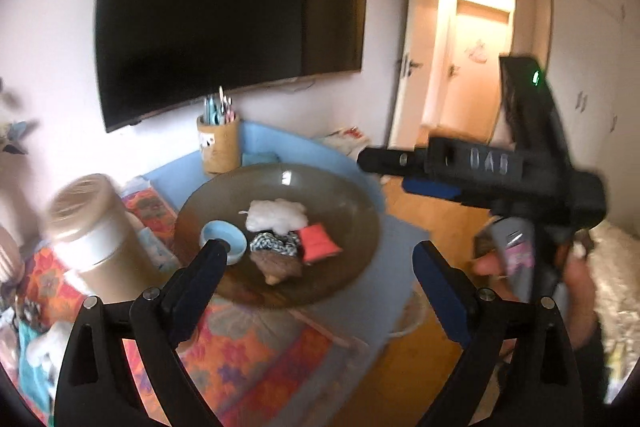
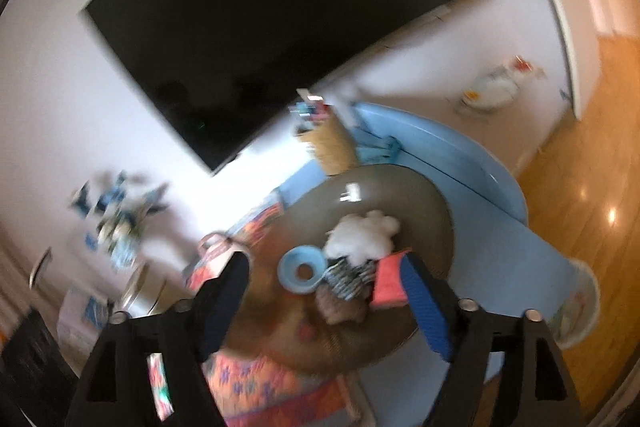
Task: Organize soft objects
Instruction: 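Carry the ring and white plush to the glass table and release both, then return to the bed and grasp the green pouch with the left tool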
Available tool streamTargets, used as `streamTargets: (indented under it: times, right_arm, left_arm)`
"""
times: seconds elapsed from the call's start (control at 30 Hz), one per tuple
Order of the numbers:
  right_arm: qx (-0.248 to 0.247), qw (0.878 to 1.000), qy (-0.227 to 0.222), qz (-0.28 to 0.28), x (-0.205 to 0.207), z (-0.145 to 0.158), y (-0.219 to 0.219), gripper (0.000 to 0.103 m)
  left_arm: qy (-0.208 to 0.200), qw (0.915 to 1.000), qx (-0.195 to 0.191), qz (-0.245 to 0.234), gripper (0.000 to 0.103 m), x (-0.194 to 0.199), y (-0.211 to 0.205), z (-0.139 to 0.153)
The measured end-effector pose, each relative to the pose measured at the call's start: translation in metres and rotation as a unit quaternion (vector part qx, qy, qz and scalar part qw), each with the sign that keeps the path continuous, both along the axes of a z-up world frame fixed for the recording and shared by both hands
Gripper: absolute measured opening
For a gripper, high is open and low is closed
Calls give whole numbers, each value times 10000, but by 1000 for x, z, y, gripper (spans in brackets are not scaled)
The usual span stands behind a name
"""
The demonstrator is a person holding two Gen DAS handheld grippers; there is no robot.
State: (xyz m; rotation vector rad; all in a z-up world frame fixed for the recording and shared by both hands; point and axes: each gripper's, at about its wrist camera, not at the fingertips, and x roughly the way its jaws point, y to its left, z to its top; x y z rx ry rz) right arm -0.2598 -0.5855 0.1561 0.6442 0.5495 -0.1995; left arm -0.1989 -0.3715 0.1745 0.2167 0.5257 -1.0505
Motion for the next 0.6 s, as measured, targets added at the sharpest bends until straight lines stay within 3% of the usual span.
streamTargets:
  times: [0.13,0.27,0.33,0.43,0.6]
  right_arm:
    - [-555,9959,-370,609,-19,26,48,90]
    - [-851,9836,-755,1398,-23,46,104,97]
    - [-1001,9762,-819,1743,-17,50,134,98]
    - [-1162,9627,-842,2295,2,52,184,98]
    - [-1271,9409,-442,3108,54,26,276,98]
  left_arm:
    - [-36,9991,-269,325,94,-6,67,26]
    - [-125,9926,-424,1133,94,8,148,46]
    - [-279,9841,-364,1717,101,16,188,51]
    - [-481,9661,-180,2531,102,27,244,50]
    - [-230,9361,222,3503,102,54,321,23]
